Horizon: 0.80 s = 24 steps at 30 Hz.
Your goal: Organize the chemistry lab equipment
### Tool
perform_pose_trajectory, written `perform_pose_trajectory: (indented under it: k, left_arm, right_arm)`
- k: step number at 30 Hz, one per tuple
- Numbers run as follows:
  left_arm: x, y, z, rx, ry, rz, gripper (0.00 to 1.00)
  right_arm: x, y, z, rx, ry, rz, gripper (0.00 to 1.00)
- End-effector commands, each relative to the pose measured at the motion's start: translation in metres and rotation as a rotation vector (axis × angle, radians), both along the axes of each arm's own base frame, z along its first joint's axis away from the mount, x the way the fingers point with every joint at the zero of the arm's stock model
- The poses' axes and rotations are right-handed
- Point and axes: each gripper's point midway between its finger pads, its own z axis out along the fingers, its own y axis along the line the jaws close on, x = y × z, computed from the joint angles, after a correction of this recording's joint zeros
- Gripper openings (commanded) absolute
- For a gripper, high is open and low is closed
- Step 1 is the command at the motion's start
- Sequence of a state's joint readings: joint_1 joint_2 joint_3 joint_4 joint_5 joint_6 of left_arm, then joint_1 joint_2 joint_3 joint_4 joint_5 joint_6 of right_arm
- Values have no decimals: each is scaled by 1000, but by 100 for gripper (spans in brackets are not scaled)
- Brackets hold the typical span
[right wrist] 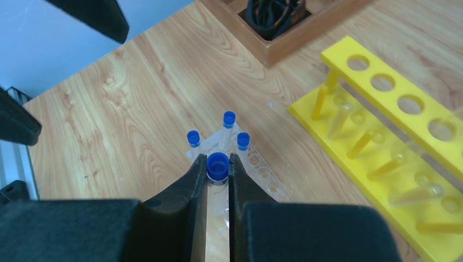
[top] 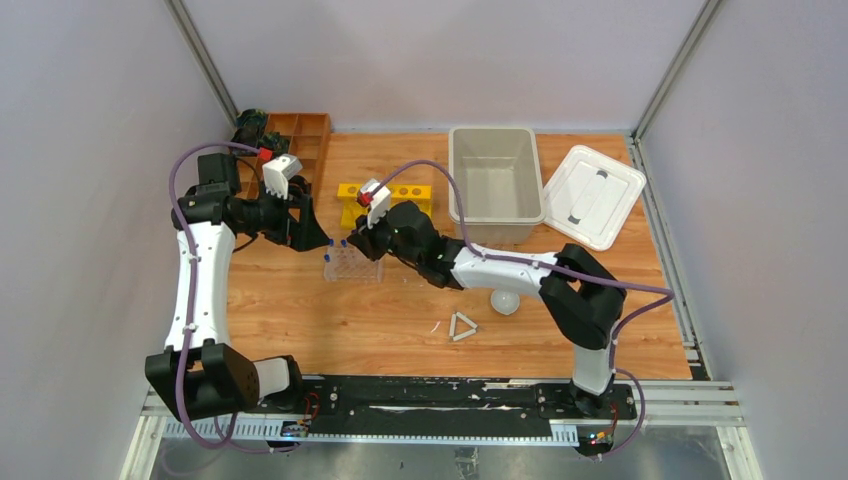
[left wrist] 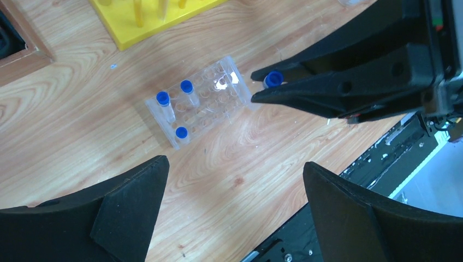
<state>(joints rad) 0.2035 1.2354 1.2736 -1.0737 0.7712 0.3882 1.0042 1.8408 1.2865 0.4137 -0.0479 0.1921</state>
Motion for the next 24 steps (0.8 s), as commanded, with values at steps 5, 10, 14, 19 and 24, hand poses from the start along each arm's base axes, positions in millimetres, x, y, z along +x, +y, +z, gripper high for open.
perform_pose_trajectory:
  k: [5,10,14,19,24]
  left_arm:
    - [6,5,4,23,-9,20,100]
    - [6,5,1,30,-6,17,100]
    - [7,6,0,29,-2,18,100]
    - [4,2,3,18,-18,2,100]
    - [3,4,5,31,-32,1,100]
  right_arm:
    - [0,28,-15,60,-198,69,0]
    - [1,30,-36,46,-188,68,0]
    - [6,29,-47,23,-196,48,0]
    - [11,29,-56,15,-199,31,0]
    - [12,27,-64,8,-195,17,0]
